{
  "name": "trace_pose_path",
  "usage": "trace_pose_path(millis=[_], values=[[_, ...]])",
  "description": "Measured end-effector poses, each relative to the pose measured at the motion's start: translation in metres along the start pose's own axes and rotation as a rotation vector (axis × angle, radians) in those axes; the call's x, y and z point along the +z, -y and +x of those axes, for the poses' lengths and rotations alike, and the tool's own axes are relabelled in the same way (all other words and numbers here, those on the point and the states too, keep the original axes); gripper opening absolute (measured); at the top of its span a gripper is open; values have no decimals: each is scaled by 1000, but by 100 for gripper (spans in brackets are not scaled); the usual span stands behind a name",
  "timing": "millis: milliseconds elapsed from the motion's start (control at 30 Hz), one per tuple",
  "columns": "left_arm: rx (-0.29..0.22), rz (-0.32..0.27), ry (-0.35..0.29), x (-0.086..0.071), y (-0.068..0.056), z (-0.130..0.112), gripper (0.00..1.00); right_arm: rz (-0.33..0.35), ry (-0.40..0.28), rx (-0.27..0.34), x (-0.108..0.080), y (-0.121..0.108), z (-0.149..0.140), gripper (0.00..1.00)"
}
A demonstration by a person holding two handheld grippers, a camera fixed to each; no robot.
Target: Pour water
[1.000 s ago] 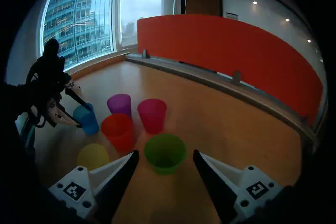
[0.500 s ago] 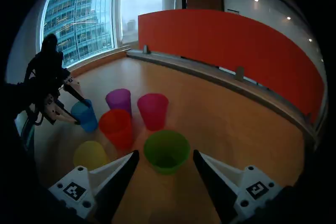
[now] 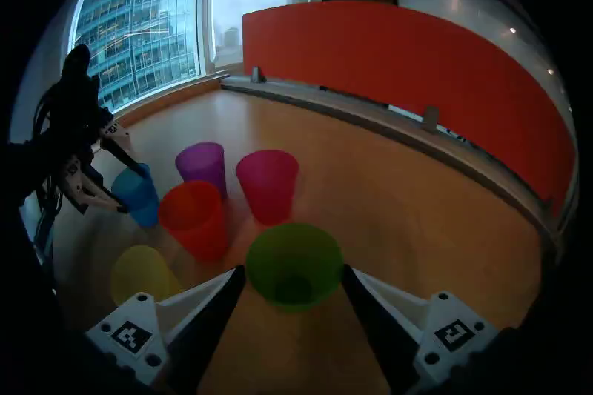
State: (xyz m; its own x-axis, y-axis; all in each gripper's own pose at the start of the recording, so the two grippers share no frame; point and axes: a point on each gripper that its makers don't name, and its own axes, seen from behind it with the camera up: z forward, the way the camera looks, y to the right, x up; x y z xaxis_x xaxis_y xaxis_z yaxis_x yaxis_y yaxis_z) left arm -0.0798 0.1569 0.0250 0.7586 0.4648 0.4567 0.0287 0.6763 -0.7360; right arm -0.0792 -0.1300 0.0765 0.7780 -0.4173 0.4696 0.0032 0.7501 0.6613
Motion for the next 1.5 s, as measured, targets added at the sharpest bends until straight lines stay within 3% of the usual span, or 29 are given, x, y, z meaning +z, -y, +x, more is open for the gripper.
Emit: trace_pose_path(millis=[367, 533, 800, 1167, 1500], values=[[-4, 0, -1, 0, 0, 0, 88, -14, 12, -17, 17, -3, -5, 100], [-5, 0, -2, 0, 0, 0, 88, -17, 8, -19, 19, -3, -6, 91], [-8, 5, -8, 0, 0, 0, 88, -25, 4, -13, 16, -5, -8, 91], [-12, 3, -30, -7, -4, 8, 87, -41, -54, -11, -10, -5, 17, 91], [-19, 34, -133, -30, -7, 43, 87, -66, -127, -37, -44, 2, 45, 91]])
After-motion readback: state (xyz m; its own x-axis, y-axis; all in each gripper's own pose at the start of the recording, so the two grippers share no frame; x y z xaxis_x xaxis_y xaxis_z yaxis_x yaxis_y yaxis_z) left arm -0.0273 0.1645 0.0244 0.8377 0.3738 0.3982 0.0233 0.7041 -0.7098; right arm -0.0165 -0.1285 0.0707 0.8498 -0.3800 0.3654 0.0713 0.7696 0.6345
